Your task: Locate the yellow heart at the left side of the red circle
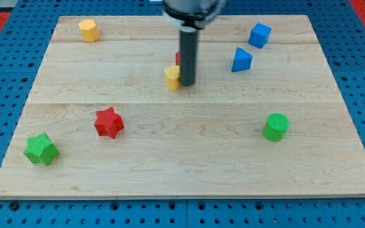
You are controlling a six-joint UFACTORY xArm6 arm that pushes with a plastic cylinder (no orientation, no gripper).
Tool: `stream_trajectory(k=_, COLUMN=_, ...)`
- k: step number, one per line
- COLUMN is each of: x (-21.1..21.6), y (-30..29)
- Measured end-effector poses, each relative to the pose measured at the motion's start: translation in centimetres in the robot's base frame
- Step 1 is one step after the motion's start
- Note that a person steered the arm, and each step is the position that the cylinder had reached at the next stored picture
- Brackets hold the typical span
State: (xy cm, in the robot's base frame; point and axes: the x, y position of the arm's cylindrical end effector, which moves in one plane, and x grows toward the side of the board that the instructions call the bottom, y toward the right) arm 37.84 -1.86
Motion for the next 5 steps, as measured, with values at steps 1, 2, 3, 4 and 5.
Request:
stream_trajectory(k=1, x=-0.4, y=-5.5)
stream_trajectory(k=2, x=0.7, y=-6.2)
stream_trajectory(k=3, x=-1.4, y=-9.5)
stream_trajectory(k=4, x=-5.5, y=-11.1)
stream_trajectory(k=5, x=-9.0, y=-12.9)
